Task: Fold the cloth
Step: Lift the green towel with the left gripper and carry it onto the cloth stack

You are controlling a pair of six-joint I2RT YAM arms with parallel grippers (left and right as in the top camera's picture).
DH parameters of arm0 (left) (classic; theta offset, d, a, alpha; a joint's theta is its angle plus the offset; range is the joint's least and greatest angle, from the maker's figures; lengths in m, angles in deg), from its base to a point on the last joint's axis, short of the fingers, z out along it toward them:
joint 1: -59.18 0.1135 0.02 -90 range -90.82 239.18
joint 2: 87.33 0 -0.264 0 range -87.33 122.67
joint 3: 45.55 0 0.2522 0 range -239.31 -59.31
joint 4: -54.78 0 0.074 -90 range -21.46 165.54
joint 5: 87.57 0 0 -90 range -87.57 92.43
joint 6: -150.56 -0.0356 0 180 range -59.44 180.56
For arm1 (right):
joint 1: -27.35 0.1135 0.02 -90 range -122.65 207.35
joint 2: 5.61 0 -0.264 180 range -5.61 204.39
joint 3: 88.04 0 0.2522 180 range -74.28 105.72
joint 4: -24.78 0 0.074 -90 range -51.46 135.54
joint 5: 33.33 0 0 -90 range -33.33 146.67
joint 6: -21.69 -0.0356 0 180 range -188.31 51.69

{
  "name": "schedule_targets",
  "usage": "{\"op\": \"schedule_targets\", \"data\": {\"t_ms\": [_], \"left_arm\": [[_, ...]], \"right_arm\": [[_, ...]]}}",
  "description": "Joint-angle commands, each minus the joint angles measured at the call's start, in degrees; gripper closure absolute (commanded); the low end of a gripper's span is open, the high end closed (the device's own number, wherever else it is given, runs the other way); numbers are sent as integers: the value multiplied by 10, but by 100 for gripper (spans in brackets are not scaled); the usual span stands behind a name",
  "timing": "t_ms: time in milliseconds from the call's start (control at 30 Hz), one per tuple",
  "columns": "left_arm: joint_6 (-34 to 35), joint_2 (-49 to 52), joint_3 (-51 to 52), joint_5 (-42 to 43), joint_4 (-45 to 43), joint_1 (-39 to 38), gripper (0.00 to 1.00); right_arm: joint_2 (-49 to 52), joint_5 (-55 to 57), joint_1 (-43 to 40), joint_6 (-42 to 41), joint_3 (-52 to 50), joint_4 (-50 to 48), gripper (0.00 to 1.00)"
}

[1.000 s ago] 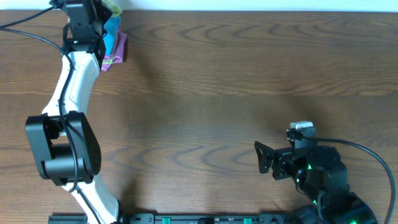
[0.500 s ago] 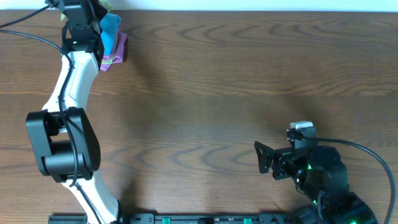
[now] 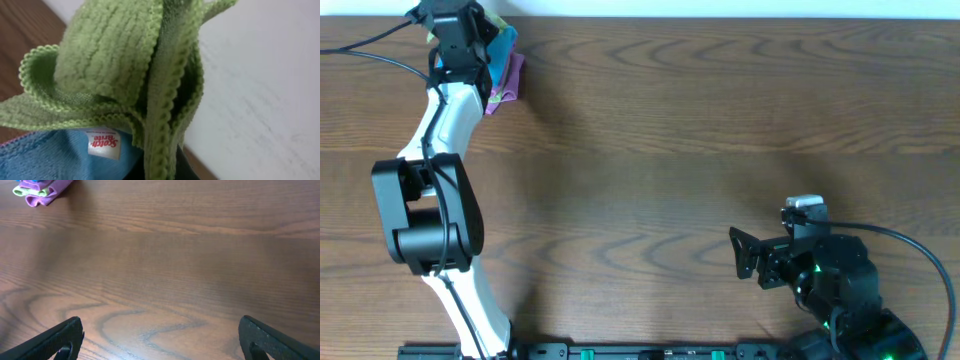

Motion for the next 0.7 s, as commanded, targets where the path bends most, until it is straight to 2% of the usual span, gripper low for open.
{"op": "schedule_targets", "data": {"t_ms": [0, 400, 667], "left_arm": [[-9, 8, -12, 5, 5, 2, 94], [-9, 5, -12, 8, 83, 0, 94], [-27, -30, -12, 7, 127, 0, 94]], "right_arm": [[-2, 4, -4, -10, -4, -1, 1], [-2, 4, -4, -10, -4, -1, 1], [-2, 4, -4, -10, -4, -1, 1]]}}
